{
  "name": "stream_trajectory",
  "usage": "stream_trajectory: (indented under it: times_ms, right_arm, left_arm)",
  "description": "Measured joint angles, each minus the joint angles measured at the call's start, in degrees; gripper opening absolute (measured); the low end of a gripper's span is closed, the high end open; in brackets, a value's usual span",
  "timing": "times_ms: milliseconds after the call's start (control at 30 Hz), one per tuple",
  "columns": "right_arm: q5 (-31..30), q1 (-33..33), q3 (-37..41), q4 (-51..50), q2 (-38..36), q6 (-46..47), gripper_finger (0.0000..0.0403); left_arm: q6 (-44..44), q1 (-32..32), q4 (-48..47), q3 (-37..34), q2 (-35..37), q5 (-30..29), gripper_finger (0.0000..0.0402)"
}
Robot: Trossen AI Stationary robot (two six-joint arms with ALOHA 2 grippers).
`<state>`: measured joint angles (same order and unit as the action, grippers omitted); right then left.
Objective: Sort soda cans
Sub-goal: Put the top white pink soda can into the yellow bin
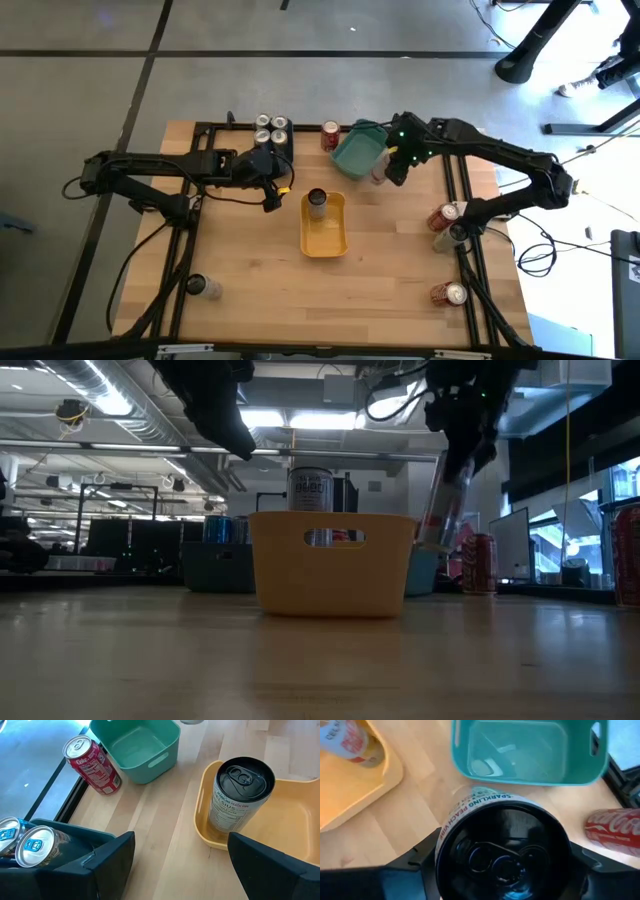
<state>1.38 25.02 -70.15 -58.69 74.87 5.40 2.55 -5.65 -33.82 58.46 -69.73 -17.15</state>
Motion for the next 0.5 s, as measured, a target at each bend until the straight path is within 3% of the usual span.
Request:
stream_trajectory:
  times_ms: [167, 500]
  right_arm:
    - [4.86, -5.23, 0.0, 3.62, 0.0, -0.74, 0.0254]
    - [7.78, -16.29, 0.0, 18.63, 2.44, -1.13, 0.0254]
  left_arm:
    - [0.0, 0.0, 0.0, 0.0, 0.0, 0.0, 0.0306]
    - [0.33, 0.0, 0.0, 0.0, 0.0, 0.0, 0.0306]
